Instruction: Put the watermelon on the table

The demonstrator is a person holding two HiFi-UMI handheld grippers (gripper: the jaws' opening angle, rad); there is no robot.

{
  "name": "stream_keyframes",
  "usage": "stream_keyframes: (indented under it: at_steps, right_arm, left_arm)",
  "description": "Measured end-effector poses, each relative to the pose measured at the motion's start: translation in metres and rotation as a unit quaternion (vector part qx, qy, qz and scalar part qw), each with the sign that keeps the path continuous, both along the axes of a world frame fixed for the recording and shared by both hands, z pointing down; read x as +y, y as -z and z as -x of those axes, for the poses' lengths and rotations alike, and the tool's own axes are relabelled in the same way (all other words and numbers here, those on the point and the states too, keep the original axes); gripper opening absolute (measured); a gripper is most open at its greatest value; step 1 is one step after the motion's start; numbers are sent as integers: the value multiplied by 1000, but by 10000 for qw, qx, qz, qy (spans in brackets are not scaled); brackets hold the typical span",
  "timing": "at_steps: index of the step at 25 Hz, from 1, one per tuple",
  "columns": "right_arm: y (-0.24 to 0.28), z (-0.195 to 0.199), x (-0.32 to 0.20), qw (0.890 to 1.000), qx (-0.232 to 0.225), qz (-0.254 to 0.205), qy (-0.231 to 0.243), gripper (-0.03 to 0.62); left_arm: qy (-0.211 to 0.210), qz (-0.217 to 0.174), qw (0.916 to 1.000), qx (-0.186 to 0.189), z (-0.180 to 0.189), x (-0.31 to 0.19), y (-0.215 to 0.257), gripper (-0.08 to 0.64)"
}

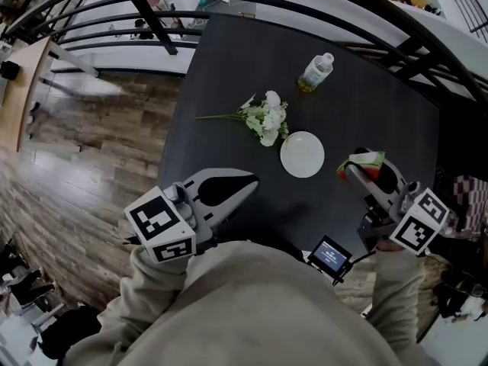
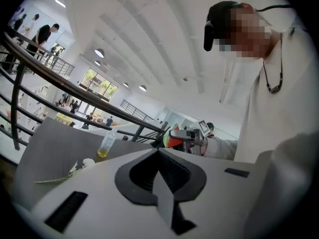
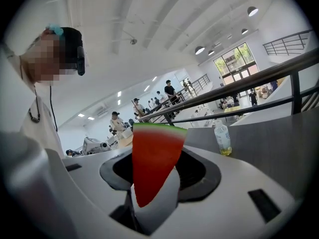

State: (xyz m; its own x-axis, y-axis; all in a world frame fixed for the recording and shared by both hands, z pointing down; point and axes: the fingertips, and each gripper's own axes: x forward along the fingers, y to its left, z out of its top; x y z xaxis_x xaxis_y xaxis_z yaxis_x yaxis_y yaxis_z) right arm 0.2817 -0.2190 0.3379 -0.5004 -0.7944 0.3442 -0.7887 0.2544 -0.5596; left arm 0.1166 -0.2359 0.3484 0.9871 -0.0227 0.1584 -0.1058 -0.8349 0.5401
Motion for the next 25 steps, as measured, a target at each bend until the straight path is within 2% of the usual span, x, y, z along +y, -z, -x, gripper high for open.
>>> stream_keyframes:
  at_steps: [25]
  right_arm:
    - [-116,1,-9,9949,196,965,198,213]
  left_arm:
    - [331,300,9989,-106,28,3,-28,6]
